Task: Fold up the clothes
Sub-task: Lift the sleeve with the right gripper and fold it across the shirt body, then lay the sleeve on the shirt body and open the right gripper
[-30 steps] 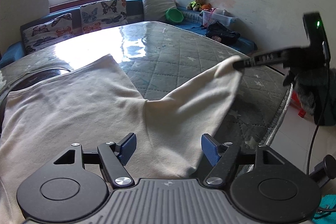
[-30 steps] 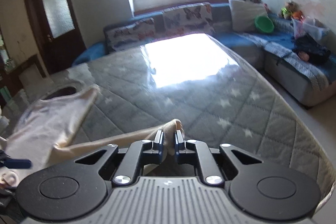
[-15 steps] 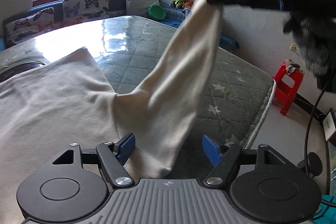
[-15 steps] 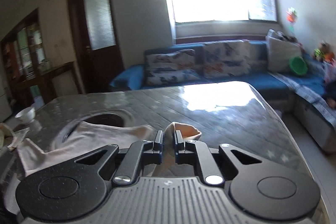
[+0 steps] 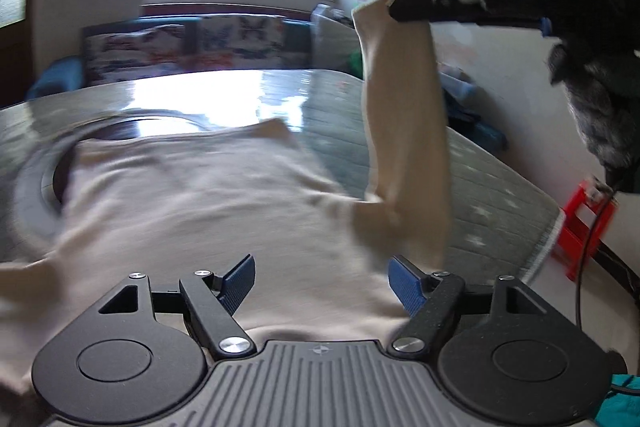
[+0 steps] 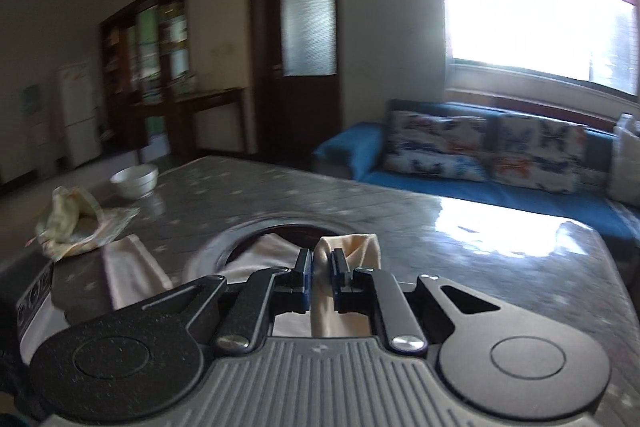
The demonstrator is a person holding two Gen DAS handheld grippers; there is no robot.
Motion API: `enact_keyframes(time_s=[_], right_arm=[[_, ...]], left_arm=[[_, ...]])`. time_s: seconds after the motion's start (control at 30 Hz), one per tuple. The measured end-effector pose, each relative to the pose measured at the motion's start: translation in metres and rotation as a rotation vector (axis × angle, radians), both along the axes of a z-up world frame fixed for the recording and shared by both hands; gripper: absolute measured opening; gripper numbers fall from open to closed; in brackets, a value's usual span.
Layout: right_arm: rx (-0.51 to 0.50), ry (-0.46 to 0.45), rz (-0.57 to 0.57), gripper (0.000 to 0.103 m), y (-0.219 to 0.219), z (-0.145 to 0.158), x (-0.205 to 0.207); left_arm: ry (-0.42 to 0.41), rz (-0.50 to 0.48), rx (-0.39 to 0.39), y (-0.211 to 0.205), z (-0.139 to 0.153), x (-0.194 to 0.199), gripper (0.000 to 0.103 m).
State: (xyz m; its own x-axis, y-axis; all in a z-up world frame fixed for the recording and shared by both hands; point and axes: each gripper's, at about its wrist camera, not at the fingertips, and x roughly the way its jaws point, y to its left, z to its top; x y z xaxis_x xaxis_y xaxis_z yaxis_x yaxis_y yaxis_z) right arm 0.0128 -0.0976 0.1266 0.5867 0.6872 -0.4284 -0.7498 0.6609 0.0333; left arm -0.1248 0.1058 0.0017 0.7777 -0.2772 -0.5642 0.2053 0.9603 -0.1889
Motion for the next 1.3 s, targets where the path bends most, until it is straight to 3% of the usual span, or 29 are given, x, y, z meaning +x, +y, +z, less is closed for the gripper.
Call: enact_keyframes(time_s=[0.33, 0.63, 0.77, 0.87, 1.03, 1.1, 1.3], right_arm=[[-0.095, 0.114, 0.215, 0.009, 0.089, -0.047, -0.011], [-0.111, 0.239, 0.325, 0.012, 0.117, -0.083, -0.030], [-0.103, 0.223, 0.320, 0.021, 0.107, -0.076, -0.032], [-0.127, 0.174, 0.276, 0.043, 0.090, -0.066, -0.030], [-0.217, 0.143, 0.154, 0.044, 0.045, -0.063, -0.022], [-0.250, 0.149, 0.110, 0.046, 0.025, -0.066, -0.020], [-0.325, 0.185, 0.034, 0.052, -0.019, -0.082, -0.025]], left_arm=[[0.005, 0.202, -0.034, 0.064, -0.004, -0.030, 0.078], [0.024, 0.227, -0.050, 0.070, -0.011, -0.030, 0.078], [0.019, 0.223, -0.047, 0.068, -0.009, -0.030, 0.078], [0.008, 0.215, -0.045, 0.067, -0.007, -0.027, 0.077], [0.022, 0.186, -0.052, 0.060, -0.007, -0.016, 0.069], [0.040, 0.176, -0.057, 0.058, -0.009, -0.009, 0.057], [0.060, 0.163, -0.073, 0.053, -0.010, -0.011, 0.060]])
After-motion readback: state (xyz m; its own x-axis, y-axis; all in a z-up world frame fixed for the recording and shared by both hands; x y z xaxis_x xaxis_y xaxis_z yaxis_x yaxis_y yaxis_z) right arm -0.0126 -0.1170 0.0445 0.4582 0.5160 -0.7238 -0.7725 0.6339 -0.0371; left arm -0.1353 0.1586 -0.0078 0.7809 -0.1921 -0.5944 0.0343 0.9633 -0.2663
